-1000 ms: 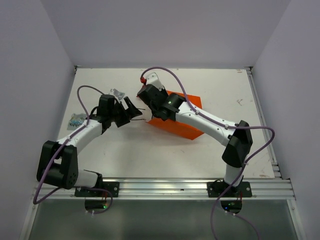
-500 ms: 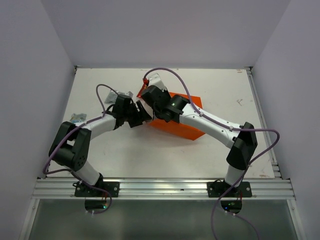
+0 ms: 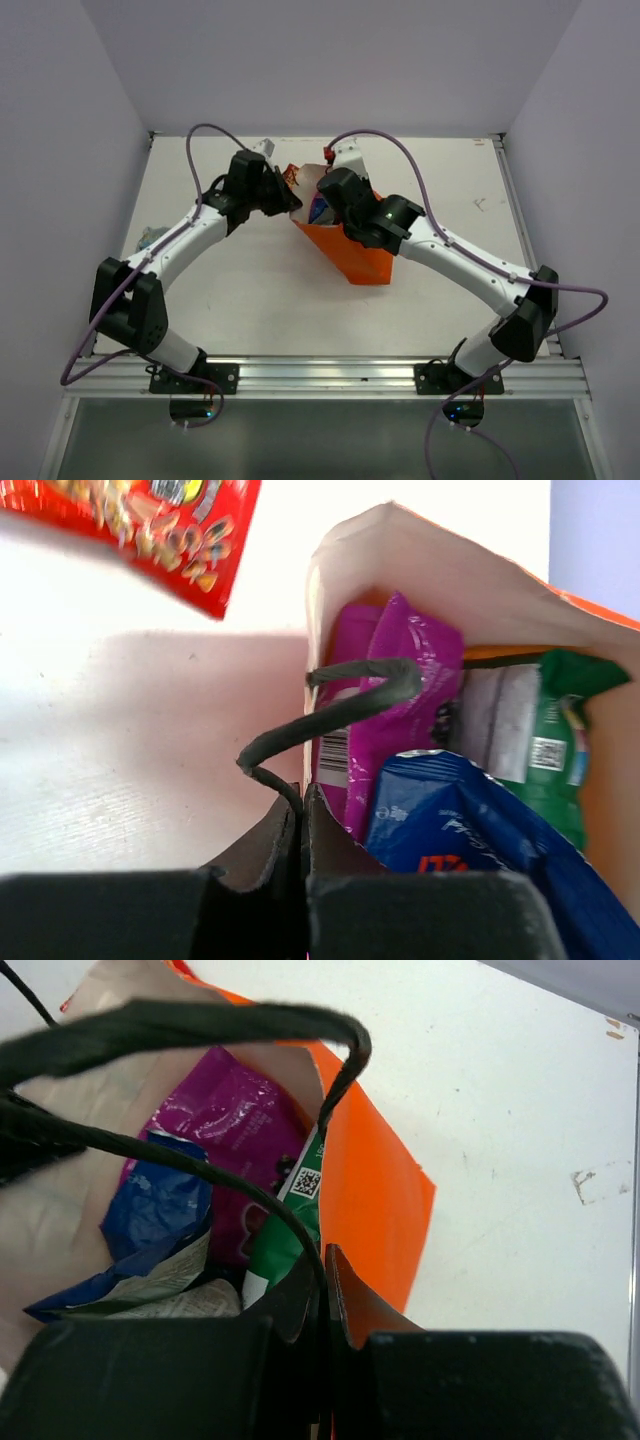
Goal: Place the snacks into the paper bag
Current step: Adjust the paper bag at the center of the board, then pick up the snack from the center of the board, then place the snack in the paper bag.
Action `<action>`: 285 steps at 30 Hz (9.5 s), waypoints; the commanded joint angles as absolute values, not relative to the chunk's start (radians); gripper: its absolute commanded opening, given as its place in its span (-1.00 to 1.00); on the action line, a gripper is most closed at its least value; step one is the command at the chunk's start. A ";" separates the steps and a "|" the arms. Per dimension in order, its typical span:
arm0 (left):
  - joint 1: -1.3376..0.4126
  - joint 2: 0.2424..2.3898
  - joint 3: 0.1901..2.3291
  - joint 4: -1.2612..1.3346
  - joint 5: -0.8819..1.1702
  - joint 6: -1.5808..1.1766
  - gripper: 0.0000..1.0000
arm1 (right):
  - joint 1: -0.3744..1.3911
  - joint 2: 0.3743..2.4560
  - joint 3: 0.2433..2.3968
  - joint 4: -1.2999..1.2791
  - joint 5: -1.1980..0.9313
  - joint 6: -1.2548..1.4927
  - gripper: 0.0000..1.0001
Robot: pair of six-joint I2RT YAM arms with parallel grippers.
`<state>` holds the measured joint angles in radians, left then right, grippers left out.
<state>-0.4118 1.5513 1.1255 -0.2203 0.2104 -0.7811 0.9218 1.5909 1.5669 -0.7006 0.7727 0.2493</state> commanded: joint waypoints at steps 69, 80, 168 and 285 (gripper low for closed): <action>-0.876 1.505 1.578 -0.563 -0.222 -0.457 -0.46 | 0.647 1.097 1.164 -0.796 0.509 0.528 -0.98; -0.717 1.485 1.726 -0.669 -0.102 -0.423 0.84 | 0.635 1.115 1.187 -0.788 0.515 0.491 -1.00; -0.544 1.338 1.618 -0.357 0.249 -0.086 -1.00 | 0.635 1.088 1.106 -0.584 0.397 0.298 -1.00; -0.815 1.466 1.559 -0.328 0.216 0.009 0.30 | 0.635 0.985 1.111 -0.575 0.273 0.261 -1.00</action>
